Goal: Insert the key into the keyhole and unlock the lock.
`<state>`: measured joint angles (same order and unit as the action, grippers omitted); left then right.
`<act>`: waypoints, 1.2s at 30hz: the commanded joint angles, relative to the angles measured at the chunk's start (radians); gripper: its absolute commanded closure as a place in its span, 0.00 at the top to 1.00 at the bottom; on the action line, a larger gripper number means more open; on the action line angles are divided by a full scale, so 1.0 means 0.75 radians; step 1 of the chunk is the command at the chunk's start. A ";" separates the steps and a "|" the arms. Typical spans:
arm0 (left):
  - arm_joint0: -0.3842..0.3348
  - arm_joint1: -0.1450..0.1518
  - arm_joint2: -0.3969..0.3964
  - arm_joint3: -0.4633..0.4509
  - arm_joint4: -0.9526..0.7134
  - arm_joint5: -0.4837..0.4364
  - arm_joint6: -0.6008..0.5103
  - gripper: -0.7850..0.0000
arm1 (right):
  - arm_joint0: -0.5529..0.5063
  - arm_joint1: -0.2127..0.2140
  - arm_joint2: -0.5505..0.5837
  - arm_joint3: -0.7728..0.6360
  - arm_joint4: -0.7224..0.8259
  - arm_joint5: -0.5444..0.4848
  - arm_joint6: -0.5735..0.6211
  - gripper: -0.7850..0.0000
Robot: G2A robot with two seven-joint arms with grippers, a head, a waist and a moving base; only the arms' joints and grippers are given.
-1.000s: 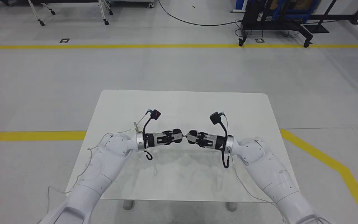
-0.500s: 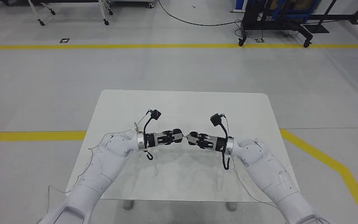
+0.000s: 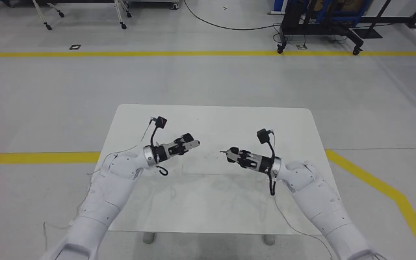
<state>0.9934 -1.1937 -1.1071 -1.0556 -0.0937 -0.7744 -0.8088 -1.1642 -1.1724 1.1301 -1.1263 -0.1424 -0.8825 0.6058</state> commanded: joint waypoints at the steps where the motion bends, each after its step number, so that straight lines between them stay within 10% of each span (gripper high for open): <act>1: 0.061 0.035 -0.106 -0.092 0.071 0.012 0.019 1.00 | -0.005 0.007 0.027 0.012 0.005 -0.035 -0.019 0.00; 16: 0.538 0.170 -0.618 -0.813 0.918 0.571 0.128 1.00 | -0.005 0.007 0.027 0.012 0.005 -0.035 -0.019 0.00; 22: 0.474 0.152 -0.392 -0.774 1.371 0.895 0.131 1.00 | -0.005 0.007 0.027 0.012 0.005 -0.035 -0.019 0.00; 33: 0.229 0.088 -0.122 -0.520 1.464 1.149 0.050 1.00 | -0.005 0.007 0.027 0.012 0.005 -0.035 -0.019 0.00; 36: 0.193 0.073 -0.075 -0.470 1.462 1.198 0.040 0.83 | -0.005 0.007 0.027 0.012 0.005 -0.035 -0.019 0.00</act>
<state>1.1476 -1.1356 -1.1763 -1.4244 0.9994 0.1101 -0.7781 -1.1683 -1.1671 1.1502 -1.1176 -0.1390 -0.9091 0.5916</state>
